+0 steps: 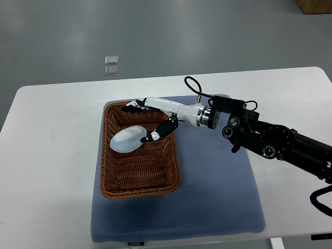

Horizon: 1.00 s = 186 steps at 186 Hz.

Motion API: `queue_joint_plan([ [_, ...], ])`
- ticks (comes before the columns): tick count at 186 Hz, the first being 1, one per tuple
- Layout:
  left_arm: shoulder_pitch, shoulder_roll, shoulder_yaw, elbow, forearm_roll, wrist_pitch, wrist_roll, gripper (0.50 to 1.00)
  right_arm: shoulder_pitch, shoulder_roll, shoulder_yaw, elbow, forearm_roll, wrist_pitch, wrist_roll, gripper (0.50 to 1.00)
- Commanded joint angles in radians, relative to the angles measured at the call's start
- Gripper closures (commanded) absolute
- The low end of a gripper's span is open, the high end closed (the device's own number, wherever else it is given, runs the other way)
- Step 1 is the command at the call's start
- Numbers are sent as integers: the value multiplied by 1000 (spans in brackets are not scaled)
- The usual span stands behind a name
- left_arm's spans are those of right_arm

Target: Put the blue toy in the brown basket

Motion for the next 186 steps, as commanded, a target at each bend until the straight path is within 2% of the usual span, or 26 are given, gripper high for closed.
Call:
queue_joint_plan([
  [1, 0, 0, 0, -1, 0, 0, 0, 500, 0, -33, 0, 0, 79, 15, -2, 615],
  [5, 0, 0, 0, 0, 0, 1, 0, 500, 0, -39, 0, 0, 100, 16, -4, 597],
  [21, 0, 0, 0, 0, 0, 1, 0, 500, 2, -62, 2, 0, 197, 16, -21, 593],
  [59, 0, 0, 0, 0, 0, 0, 0, 500, 0, -119, 98, -9, 475, 47, -129, 589],
  [83, 0, 0, 0, 0, 0, 0, 0, 500, -25, -119, 152, -63, 625, 50, -192, 589],
  [107, 0, 0, 0, 0, 0, 0, 0, 500, -40, -107, 158, -159, 843, 45, -303, 589],
  [139, 0, 0, 0, 0, 0, 0, 0, 500, -64, -107, 158, -215, 1070, 48, -317, 589],
  [186, 0, 0, 0, 0, 0, 0, 0, 500, -80, -102, 160, -218, 1096, 48, -297, 587],
])
